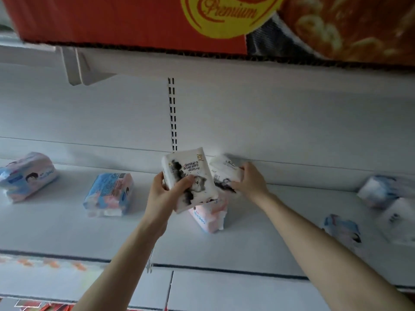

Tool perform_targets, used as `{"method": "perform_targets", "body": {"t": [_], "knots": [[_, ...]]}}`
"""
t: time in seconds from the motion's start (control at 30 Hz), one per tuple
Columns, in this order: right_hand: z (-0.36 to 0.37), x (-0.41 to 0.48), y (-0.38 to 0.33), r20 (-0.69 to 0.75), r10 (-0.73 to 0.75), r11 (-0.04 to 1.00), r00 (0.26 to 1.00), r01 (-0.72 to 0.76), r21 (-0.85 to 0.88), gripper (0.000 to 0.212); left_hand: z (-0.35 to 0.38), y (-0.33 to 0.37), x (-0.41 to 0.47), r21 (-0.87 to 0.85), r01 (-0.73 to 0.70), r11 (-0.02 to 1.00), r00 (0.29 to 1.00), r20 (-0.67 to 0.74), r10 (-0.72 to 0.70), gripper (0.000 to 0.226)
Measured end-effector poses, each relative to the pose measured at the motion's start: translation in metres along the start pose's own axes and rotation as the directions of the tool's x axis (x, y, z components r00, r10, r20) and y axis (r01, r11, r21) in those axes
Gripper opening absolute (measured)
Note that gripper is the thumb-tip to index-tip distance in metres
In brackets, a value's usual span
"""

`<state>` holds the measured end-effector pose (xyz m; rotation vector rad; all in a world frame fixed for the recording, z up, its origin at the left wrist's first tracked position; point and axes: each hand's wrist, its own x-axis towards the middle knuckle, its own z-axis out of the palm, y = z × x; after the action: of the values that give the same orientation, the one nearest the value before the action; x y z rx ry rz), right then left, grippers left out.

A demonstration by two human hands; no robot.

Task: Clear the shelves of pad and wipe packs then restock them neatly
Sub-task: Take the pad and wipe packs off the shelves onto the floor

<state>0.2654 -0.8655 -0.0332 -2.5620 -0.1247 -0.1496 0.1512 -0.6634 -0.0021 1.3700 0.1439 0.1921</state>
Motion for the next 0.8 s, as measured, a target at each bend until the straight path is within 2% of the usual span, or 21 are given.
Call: {"method": "perform_targets", "body": {"t": [0.1, 0.17, 0.27, 0.33, 0.4, 0.43, 0.5, 0.57, 0.67, 0.8], "knots": [[-0.022, -0.024, 0.004, -0.195, 0.113, 0.978, 0.974, -0.074, 0.193, 0.042, 0.022, -0.006, 0.001, -0.037, 0.045, 0.998, 0.997, 0.071, -0.042, 0.07], [-0.043, -0.043, 0.005, -0.264, 0.202, 0.926, 0.943, -0.097, 0.364, 0.044, 0.042, -0.01, -0.001, -0.072, 0.075, 0.995, 0.991, 0.119, -0.066, 0.08], [-0.074, -0.07, 0.01, -0.257, 0.273, 0.819, 0.927, -0.084, 0.568, 0.033, 0.072, -0.011, -0.011, -0.122, 0.095, 0.988, 0.983, 0.17, -0.074, 0.079], [-0.088, -0.086, 0.014, -0.2, 0.321, 0.7, 0.926, -0.089, 0.708, 0.027, 0.088, -0.01, -0.02, -0.178, 0.103, 0.979, 0.981, 0.181, -0.071, 0.071], [-0.099, -0.102, 0.015, -0.13, 0.348, 0.602, 0.928, -0.115, 0.79, 0.04, 0.098, -0.007, -0.031, -0.234, 0.112, 0.966, 0.978, 0.2, -0.065, 0.055], [-0.104, -0.109, 0.015, -0.1, 0.335, 0.561, 0.937, -0.113, 0.82, 0.039, 0.102, -0.004, -0.038, -0.269, 0.12, 0.956, 0.975, 0.216, -0.061, 0.049], [-0.112, -0.122, 0.015, -0.061, 0.276, 0.505, 0.959, -0.091, 0.859, 0.016, 0.105, 0.0, -0.054, -0.326, 0.134, 0.936, 0.971, 0.234, -0.058, 0.05], [-0.117, -0.136, 0.012, -0.01, 0.213, 0.47, 0.977, -0.094, 0.878, 0.012, 0.105, 0.001, -0.074, -0.372, 0.126, 0.919, 0.972, 0.231, -0.04, 0.052], [-0.11, -0.161, 0.013, 0.105, 0.075, 0.456, 0.992, -0.128, 0.881, 0.028, 0.102, -0.009, -0.116, -0.407, 0.101, 0.908, 0.984, 0.175, -0.031, 0.04], [-0.078, -0.204, 0.015, 0.293, -0.129, 0.492, 0.947, -0.195, 0.848, 0.044, 0.077, -0.043, -0.19, -0.461, 0.056, 0.886, 0.994, -0.061, -0.094, 0.044]]}}
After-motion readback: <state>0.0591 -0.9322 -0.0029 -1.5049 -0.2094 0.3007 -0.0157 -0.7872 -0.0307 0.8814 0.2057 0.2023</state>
